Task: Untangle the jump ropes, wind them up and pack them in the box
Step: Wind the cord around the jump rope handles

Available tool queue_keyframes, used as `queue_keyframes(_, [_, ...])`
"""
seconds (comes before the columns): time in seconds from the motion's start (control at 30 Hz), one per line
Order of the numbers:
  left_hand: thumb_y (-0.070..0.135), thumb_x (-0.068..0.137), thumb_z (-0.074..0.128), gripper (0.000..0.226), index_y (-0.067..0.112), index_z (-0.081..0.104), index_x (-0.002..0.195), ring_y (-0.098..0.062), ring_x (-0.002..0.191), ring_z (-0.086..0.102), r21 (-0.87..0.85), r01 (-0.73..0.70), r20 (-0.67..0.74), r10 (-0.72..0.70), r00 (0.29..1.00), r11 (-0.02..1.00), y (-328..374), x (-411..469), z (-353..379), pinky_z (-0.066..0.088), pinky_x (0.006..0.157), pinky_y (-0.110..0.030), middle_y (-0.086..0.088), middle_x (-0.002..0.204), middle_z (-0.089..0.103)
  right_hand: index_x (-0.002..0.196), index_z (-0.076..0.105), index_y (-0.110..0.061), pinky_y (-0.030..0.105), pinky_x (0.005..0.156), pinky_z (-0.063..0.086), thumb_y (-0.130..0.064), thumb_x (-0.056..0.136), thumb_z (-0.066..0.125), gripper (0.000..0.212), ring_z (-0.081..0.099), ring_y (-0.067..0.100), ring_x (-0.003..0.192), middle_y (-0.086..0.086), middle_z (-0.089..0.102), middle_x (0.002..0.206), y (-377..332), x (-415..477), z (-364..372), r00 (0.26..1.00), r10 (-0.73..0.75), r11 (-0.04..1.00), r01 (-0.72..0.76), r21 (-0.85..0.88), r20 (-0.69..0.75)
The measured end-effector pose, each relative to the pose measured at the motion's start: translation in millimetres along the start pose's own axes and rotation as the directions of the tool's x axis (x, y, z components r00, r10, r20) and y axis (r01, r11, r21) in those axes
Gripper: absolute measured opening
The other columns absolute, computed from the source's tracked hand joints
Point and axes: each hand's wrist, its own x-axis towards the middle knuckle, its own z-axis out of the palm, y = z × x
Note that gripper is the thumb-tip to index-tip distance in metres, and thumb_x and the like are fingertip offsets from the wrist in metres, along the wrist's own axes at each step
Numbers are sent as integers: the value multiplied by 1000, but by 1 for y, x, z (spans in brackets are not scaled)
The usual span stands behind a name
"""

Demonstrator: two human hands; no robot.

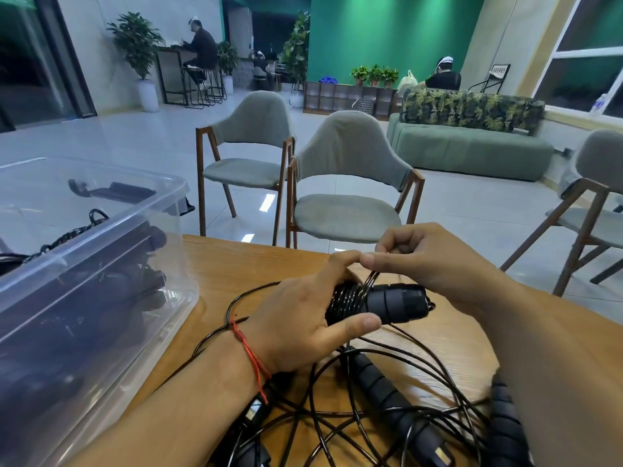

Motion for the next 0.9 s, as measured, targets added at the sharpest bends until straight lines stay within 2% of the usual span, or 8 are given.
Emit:
queue_keyframes(0.1, [70,95,54,73,35,25,152,-6,92,68,-48,-39,-15,39,999,998,-1,-1,0,57,77,-35,12,114,67,88,72,-6,23,67,44,-43,82,85,40,60,8,67,1,64,72,5,2,1,997,55,997,-58,56,62])
queue_keyframes(0.23, [63,96,60,72,27,31,151,-9,93,71,-109,-95,-44,91,995,989,-1,-1,-1,60,74,-36,8,116,70,88,72,-7,30,64,44,-43,81,90,40,58,18,70,9,63,79,14,5,0,981,112,979,-137,151,159])
queue_keyframes(0.47, [61,96,62,66,25,35,144,-15,108,73,-133,-154,-84,144,986,979,-3,-3,-1,63,78,-38,0,127,71,84,70,-14,34,66,49,-50,77,91,42,59,30,76,17,61,89,32,9,7,941,185,940,-254,230,283])
queue_keyframes(0.6, [57,97,61,61,30,37,146,-8,94,71,-83,-192,-72,186,980,978,-2,-4,-2,60,69,-28,0,116,72,106,67,4,55,87,44,-48,78,92,64,57,43,97,40,62,112,38,12,16,941,211,934,-274,227,266])
queue_keyframes(0.7, [47,101,59,47,24,53,142,0,96,64,-101,-249,-77,242,967,963,-2,-3,-1,54,75,-18,7,119,67,101,70,-1,44,80,52,-45,85,85,50,63,38,90,28,69,102,38,13,17,938,214,930,-281,237,274])
queue_keyframes(0.77, [44,103,56,40,22,57,137,-6,101,67,-164,-226,-91,213,973,960,-4,-2,2,57,77,-24,5,122,66,99,71,-2,33,73,54,-33,92,77,32,65,28,83,15,70,93,40,11,18,948,196,937,-257,236,252])
queue_keyframes(0.83, [45,104,50,36,25,57,133,-14,98,70,-289,-125,-131,91,987,949,-5,-1,5,61,75,-32,6,117,66,97,70,-7,32,72,53,0,100,67,8,63,21,80,8,67,88,45,10,25,981,151,965,-174,197,126])
queue_keyframes(0.9, [46,106,44,34,21,58,125,-20,89,71,-444,-12,-197,-85,977,896,-5,0,7,61,69,-31,7,104,66,96,71,-15,35,66,45,-3,103,63,16,51,20,72,4,61,79,47,12,32,988,156,978,-155,139,5])
